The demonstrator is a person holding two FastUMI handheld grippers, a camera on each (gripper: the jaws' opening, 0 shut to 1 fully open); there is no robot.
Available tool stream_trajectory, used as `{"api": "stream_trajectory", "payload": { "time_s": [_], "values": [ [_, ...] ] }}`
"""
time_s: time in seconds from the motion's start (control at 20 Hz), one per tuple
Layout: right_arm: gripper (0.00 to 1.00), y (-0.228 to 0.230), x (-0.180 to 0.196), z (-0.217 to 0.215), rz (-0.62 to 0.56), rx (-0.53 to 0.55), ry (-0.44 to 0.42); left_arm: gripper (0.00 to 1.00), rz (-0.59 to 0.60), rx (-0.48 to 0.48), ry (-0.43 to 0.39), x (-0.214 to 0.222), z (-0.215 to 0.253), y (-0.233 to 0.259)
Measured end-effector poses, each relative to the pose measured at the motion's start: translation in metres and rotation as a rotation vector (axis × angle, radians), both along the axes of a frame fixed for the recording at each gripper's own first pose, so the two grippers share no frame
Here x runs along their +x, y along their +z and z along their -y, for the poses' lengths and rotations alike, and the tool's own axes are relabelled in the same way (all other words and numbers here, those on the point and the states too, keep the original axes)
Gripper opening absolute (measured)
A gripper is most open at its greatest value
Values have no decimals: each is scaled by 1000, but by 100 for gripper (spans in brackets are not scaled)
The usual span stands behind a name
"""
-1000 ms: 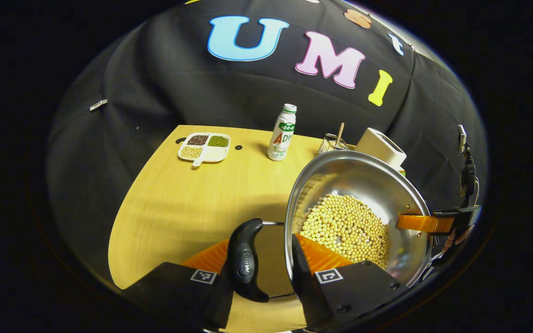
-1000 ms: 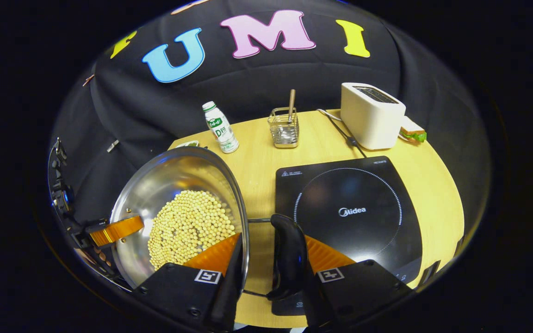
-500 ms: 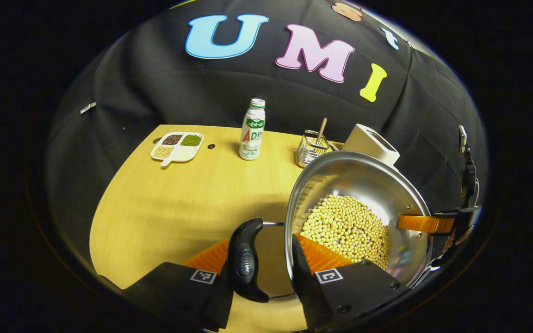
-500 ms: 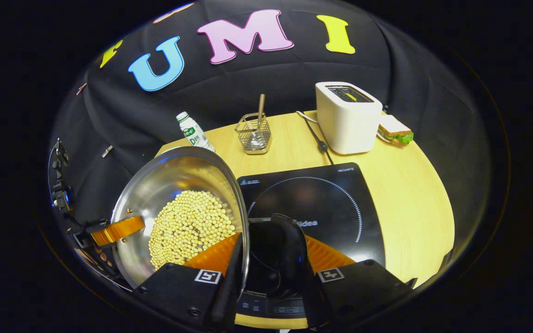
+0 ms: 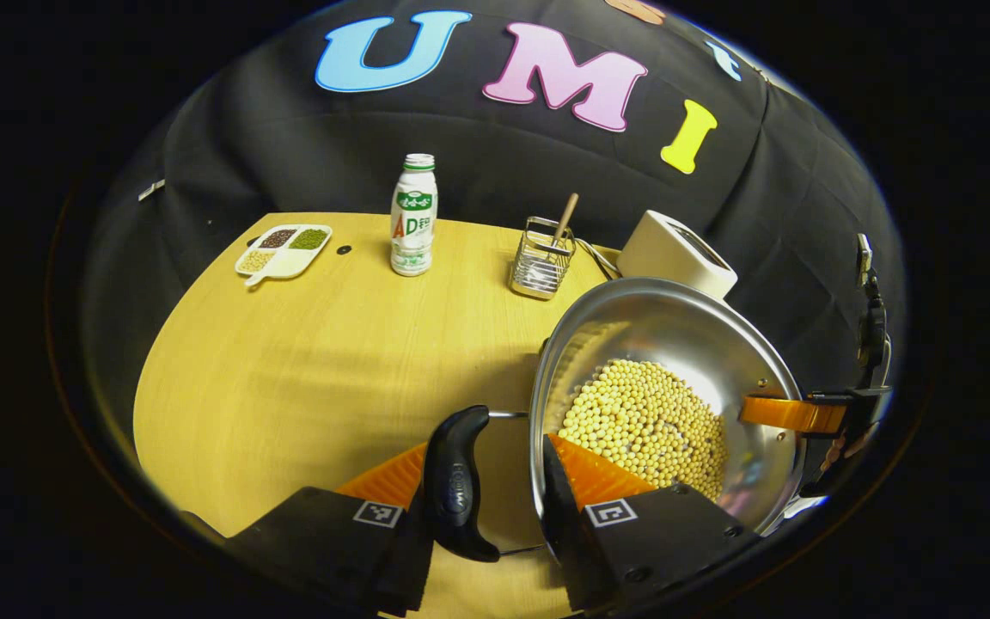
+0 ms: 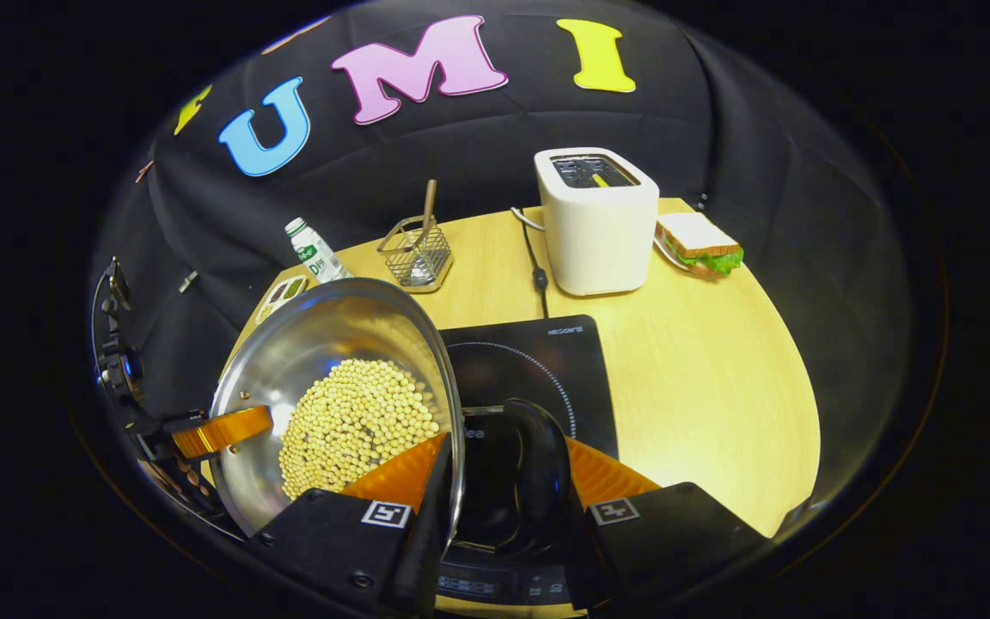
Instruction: First push the handle of the pot to place it horizontally, then grasp the pot with both hands and set it on the induction cooktop.
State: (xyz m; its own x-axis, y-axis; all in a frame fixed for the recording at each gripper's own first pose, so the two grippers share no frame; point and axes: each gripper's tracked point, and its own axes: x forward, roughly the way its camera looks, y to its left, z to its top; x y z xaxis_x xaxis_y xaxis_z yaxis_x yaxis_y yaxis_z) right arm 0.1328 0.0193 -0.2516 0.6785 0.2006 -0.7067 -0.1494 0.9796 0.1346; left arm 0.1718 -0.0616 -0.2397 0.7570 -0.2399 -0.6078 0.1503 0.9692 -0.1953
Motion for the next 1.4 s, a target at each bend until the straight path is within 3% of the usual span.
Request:
{"api": "stream_trajectory", "payload": {
  "time_s": [0.1,0.2,0.65,1.05,1.1,1.25,1.4],
  "values": [
    [55,-4,8,10,-6,-1,-4,62,-10,0,1,7,11,-4],
    [60,-7,14,20,-14,1,-7,62,-13,5,3,13,21,-7],
    [60,-26,36,54,-47,9,-15,62,-8,25,0,33,56,-22],
    [58,-39,43,60,-62,19,-10,63,-12,33,8,42,60,-33],
    [61,-39,44,60,-63,24,-12,64,-16,33,8,41,60,-33],
    [58,-40,43,60,-69,28,-11,66,-26,48,5,41,60,-35],
    [62,-39,42,60,-74,32,-13,68,-36,55,0,40,60,-36]
  ]
}}
